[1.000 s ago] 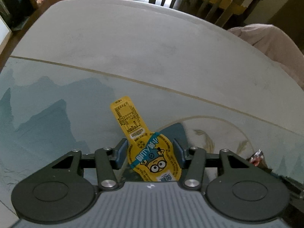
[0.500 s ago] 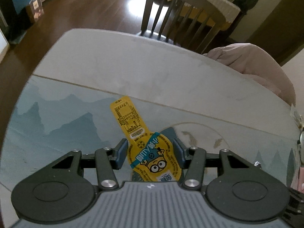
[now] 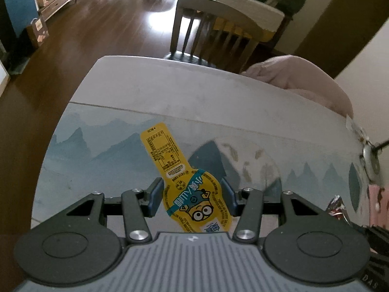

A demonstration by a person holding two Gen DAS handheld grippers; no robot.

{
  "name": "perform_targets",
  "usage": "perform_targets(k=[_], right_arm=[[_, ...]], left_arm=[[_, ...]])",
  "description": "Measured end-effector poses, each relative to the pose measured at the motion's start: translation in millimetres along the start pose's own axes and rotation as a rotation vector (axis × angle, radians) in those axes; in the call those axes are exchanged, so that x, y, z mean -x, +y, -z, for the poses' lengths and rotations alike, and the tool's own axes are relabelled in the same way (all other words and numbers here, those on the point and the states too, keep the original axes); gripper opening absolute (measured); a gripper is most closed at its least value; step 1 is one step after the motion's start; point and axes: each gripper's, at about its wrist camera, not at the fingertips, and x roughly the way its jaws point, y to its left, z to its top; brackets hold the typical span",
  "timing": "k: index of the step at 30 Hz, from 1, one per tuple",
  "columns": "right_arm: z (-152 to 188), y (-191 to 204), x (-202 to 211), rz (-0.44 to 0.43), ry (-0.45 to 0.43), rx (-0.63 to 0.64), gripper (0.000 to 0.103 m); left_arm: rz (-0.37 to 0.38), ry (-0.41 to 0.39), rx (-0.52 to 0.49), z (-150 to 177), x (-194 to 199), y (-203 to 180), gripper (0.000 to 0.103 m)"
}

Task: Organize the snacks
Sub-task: 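Lift and carry both held packets over the box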

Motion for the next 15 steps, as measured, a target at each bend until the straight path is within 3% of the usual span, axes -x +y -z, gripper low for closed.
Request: perform_targets(k=[15], right_arm=[[61.6, 37.7, 27.9, -0.044, 0.02, -0.018, 0.031]], left_arm=[[0.02, 0.009, -0.233, 85.8, 59.5, 9.7, 0.051]])
